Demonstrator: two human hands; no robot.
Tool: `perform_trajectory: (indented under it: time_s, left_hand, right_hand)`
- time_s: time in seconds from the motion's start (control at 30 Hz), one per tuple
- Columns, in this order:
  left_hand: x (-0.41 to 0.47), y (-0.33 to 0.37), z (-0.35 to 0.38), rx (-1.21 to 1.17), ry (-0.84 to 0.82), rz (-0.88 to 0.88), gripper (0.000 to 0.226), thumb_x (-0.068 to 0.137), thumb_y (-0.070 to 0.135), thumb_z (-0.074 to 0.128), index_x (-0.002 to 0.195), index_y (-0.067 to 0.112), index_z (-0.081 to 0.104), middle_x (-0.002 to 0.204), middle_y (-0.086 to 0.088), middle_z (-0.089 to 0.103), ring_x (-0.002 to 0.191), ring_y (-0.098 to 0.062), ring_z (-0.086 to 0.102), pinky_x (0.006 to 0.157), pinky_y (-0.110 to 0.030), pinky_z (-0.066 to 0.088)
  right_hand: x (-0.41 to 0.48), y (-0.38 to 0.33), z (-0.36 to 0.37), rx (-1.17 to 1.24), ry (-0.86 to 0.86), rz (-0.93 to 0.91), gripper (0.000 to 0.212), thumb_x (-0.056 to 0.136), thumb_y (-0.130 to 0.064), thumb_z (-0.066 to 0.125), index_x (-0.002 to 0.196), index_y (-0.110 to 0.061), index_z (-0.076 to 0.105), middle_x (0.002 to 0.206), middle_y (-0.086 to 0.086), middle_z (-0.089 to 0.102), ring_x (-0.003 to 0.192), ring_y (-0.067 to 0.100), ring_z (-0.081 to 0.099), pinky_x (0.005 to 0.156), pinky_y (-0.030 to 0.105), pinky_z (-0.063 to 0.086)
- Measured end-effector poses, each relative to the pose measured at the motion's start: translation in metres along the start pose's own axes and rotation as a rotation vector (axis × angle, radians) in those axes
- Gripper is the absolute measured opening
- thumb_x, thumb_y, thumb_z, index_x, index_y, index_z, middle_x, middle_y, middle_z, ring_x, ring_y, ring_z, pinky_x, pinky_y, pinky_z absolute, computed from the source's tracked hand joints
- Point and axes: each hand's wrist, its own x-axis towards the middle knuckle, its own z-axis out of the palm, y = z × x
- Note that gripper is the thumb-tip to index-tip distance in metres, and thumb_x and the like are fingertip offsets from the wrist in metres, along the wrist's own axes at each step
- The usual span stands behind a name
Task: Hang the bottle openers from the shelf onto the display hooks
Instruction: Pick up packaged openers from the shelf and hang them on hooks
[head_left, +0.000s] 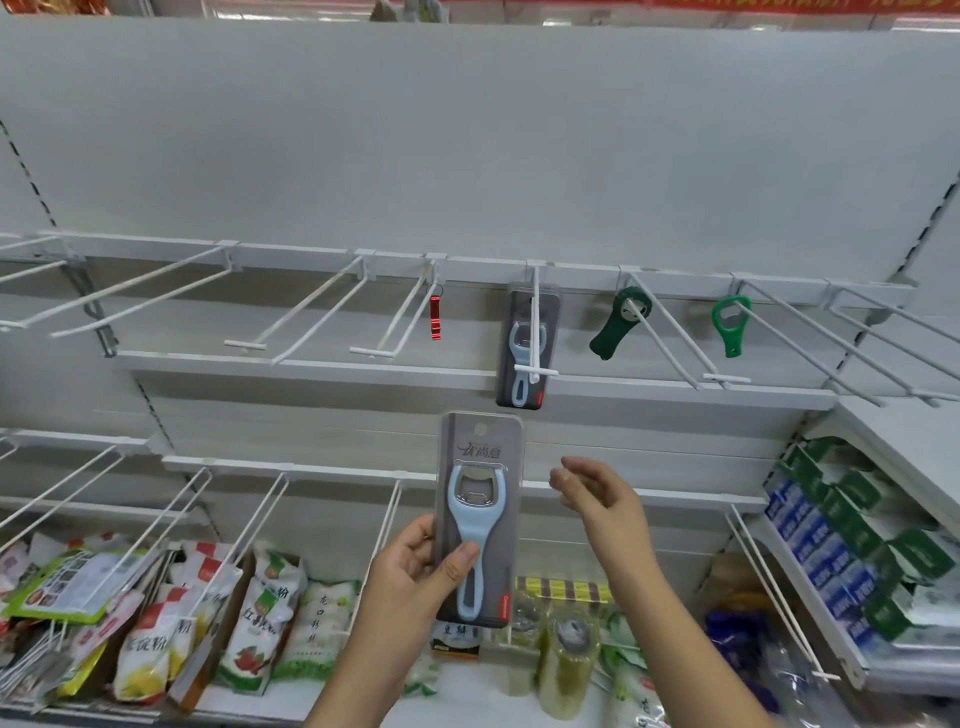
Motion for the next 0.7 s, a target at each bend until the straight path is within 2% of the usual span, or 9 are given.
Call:
perform_trajectory:
  time_s: [0.1,0.23,0.53,0.7]
  left_hand:
    - [-0.007,0.002,0.005,0.009,-0.028,0.021,0.037,0.077,0.012,0.072,0.113,0.011,0.067,0.102,-0.006,0.079,0.091,-0.016,0.076,0.068,-0.018,0.058]
    - [-0.013,0.002,0.012,0.022,-0.045,0.043,0.045,0.073,0.018,0.074,0.115,0.008,0.066,0.103,-0.007,0.078,0.093,-0.018,0.075,0.071,-0.021,0.058]
    - [-0.015,0.011,0.026,0.027,-0.027,0.098,0.038,0.077,0.018,0.075,0.113,0.010,0.067,0.105,-0.007,0.078,0.097,-0.024,0.075,0.076,-0.030,0.060]
    - [-0.006,0.026,0.033,0.033,0.001,0.132,0.024,0.087,0.010,0.071,0.110,0.011,0.067,0.100,-0.005,0.079,0.091,-0.020,0.076,0.070,-0.024,0.060]
  right_hand:
    - [-0.033,-0.009,-0.010,0.054,-0.051,-0.069,0.020,0.091,-0.013,0.070,0.109,-0.019,0.071,0.103,0.002,0.076,0.102,0.016,0.071,0.085,0.024,0.058]
    - [-0.059,-0.023,-0.021,0.084,-0.073,-0.127,0.024,0.091,-0.003,0.067,0.113,-0.013,0.069,0.104,0.003,0.077,0.101,0.013,0.072,0.085,0.020,0.056]
    - [-0.082,-0.030,-0.032,0.123,-0.063,-0.143,0.026,0.090,-0.001,0.066,0.113,-0.013,0.069,0.104,0.001,0.077,0.101,0.014,0.072,0.085,0.018,0.056]
    - [-0.088,-0.033,-0.035,0.146,-0.062,-0.151,0.025,0.090,-0.001,0.066,0.112,-0.014,0.069,0.103,0.001,0.077,0.100,0.012,0.071,0.084,0.017,0.055]
